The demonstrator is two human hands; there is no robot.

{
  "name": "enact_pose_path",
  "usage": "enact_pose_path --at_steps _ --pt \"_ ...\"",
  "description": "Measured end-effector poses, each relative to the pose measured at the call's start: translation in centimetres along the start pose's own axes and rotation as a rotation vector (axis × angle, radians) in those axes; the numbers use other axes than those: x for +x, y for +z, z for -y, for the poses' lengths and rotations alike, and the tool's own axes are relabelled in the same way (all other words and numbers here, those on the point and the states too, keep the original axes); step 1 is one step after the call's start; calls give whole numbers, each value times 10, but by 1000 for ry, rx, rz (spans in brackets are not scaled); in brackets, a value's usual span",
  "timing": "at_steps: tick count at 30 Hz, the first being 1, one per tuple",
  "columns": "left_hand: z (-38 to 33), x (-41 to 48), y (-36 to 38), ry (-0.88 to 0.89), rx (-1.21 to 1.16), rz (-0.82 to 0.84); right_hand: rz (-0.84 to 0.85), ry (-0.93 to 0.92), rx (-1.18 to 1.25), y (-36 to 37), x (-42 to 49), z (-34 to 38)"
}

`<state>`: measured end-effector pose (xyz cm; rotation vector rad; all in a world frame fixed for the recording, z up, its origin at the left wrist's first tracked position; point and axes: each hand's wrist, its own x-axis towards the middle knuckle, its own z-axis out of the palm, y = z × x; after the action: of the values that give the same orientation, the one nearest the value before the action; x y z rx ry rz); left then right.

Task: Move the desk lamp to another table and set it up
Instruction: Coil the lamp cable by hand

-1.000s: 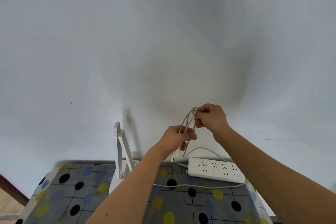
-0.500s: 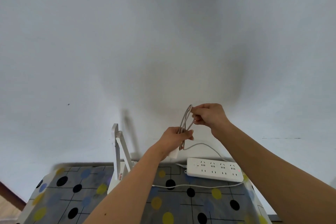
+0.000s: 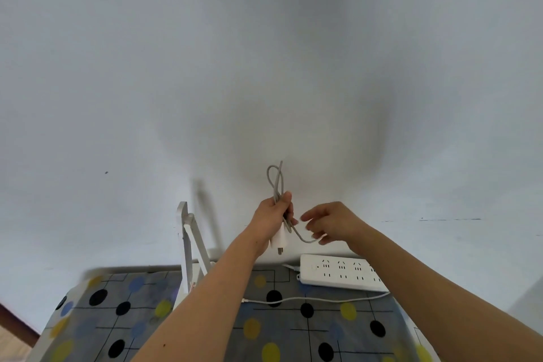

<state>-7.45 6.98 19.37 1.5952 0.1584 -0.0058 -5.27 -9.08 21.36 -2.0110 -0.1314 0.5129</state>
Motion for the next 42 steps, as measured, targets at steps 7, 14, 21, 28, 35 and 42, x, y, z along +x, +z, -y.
enact_pose_path --at_steps 7,14,21,28,35,42 --pt "-6 -2 1 -32 -206 18 76 -76 -251 10 1 -7" --pt "-2 -5 -3 -52 -270 21 -18 -224 -591 13 0 -14" --pt "-5 -9 -9 -50 -300 47 -166 -222 -930 6 4 -26" --pt "-4 -12 -7 38 79 9 -231 -202 -832 -10 2 -22" --pt "-2 -17 -7 36 200 37 -407 -252 -671 -23 0 -5" --pt "-2 -19 -8 22 196 50 -363 -218 -341 -23 -8 19"
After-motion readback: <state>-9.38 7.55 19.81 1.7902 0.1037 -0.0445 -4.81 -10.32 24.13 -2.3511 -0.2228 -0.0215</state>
